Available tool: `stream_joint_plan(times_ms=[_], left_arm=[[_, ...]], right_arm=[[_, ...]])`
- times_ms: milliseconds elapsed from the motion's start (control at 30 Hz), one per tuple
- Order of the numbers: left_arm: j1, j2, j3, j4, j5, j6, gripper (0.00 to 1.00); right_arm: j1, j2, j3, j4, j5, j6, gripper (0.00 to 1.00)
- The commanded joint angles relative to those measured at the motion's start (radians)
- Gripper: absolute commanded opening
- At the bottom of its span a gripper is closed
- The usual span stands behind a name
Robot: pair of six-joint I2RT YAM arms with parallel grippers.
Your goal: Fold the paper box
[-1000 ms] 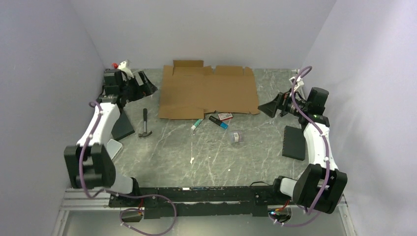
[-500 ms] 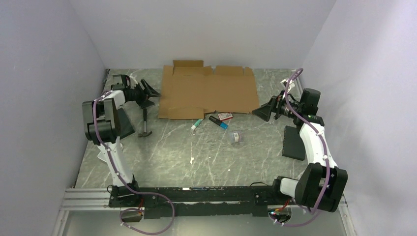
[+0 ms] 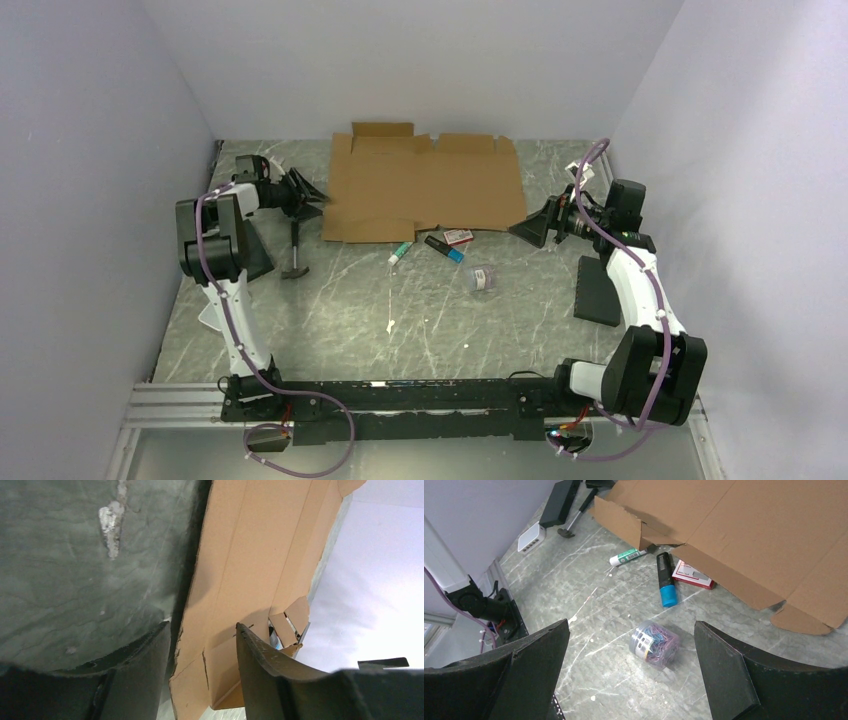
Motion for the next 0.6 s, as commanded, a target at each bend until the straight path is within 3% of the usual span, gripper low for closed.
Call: stream_joint_plan(times_ms=[0,567], left_arm=[[-0.023,0.020,0.044,-0.009,0.045,-0.001,0.54],[-0.050,0.063,0.044,0.011,0.090,-0.007,0.41]], right_arm=[[0.002,-0.004,0.007,0.039,-0.012,-0.022,1.00],[0.002,-0.002,0.000,0.046,-0.009,-0.022,1.00]])
